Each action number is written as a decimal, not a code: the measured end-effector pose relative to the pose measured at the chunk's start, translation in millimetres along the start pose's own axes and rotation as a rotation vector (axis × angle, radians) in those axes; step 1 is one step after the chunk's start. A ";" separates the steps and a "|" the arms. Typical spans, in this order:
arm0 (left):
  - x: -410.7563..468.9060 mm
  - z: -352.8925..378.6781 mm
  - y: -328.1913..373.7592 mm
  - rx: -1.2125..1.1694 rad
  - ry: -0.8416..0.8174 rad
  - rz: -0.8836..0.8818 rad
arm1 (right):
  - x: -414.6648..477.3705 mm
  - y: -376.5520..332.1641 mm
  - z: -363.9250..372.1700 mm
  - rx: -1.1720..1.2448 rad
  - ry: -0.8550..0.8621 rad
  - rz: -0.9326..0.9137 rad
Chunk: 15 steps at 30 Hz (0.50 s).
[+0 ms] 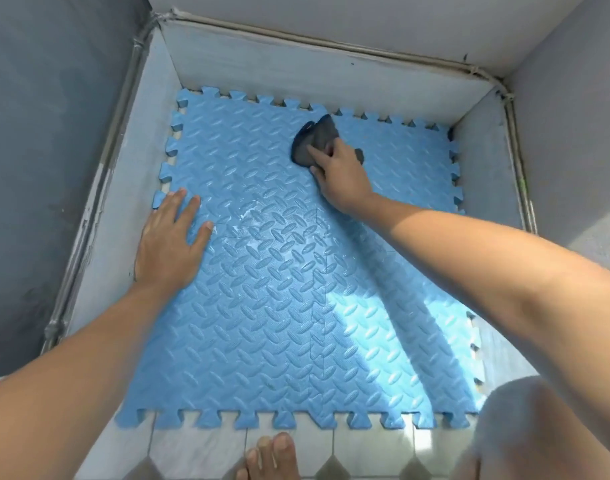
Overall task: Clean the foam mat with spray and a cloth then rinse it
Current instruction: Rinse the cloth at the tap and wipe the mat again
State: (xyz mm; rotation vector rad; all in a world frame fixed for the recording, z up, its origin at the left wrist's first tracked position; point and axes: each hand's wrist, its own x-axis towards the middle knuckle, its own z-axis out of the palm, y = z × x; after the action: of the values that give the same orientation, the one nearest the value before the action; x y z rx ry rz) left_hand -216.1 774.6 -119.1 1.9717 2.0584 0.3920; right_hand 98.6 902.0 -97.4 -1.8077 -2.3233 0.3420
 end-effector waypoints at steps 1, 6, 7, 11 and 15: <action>-0.2 -0.6 0.0 0.000 -0.005 0.001 | -19.2 -12.9 1.4 0.004 -0.056 -0.138; -2.2 2.6 -2.4 0.021 0.007 0.018 | -110.7 15.6 -17.0 0.024 -0.435 -0.689; -2.9 3.7 -3.2 0.021 0.021 0.021 | -113.8 36.4 -25.3 -0.018 -0.453 -0.698; -19.9 4.8 -3.6 0.006 0.010 0.005 | -87.7 128.0 -52.5 -0.145 -0.288 -0.333; -98.3 0.8 -17.1 0.023 -0.011 0.045 | -44.6 120.6 -46.7 -0.043 0.005 0.317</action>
State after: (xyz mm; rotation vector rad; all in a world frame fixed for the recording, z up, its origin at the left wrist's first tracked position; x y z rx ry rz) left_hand -227.5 675.7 -125.9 2.0318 2.0235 0.3672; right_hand 234.5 890.5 -87.4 -2.1968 -2.0515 0.3313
